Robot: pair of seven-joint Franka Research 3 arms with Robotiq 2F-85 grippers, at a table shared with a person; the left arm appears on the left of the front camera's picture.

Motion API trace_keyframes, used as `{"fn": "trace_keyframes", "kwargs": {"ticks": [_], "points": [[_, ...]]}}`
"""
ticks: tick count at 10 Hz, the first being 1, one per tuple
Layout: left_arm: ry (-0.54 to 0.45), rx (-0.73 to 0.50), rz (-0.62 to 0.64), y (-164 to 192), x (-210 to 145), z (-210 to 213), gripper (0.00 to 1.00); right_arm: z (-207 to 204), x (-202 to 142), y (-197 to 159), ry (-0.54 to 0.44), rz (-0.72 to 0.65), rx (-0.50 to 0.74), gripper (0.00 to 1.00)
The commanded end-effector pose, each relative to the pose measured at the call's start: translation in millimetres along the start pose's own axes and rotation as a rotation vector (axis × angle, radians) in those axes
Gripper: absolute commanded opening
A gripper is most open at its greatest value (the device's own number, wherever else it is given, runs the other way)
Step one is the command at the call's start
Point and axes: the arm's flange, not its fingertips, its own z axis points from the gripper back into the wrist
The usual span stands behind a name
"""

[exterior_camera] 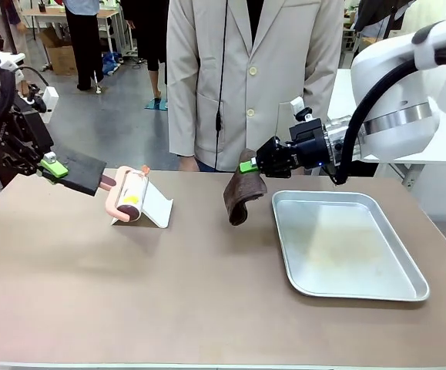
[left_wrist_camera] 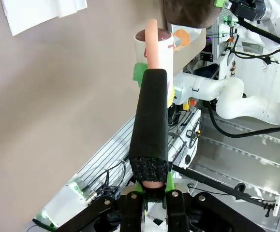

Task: Clean the surface of the table.
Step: Return the Lint Roller and towel to their original positions.

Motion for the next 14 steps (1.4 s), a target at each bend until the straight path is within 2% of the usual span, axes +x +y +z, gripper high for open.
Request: {"fn": "trace_keyframes", "kwargs": {"ticks": [1,3,6,9,11,14], "points": [[0.05,0.039,0.03,-16.9,19.6,-3.9,0.16,-18.0,-6.0,4.8,-0.046,0.016,-0.009,0.07],[0.052,0.126,0.087,-42.7,45.6,-4.8,0.16,-29.7,-13.1,3.0,-0.041,0.019,-0.029,0.07],[-0.002,0.25,0.14,-63.4,72.3,-12.2,0.16,-42.4,-18.6,-6.2,-0.024,-0.015,-0.063,0.07],[0.047,0.375,0.158,-73.3,110.0,-29.5,0.16,-50.9,-28.6,-7.0,-0.023,-0.002,-0.075,0.07],[0.087,0.412,0.168,-74.0,134.3,-44.2,0.16,-48.4,-31.4,-10.5,-0.024,-0.007,-0.066,0.07],[0.076,0.44,0.21,-66.1,166.5,-58.8,0.16,-42.3,-35.2,-11.2,-0.032,0.003,-0.052,0.07]]}}
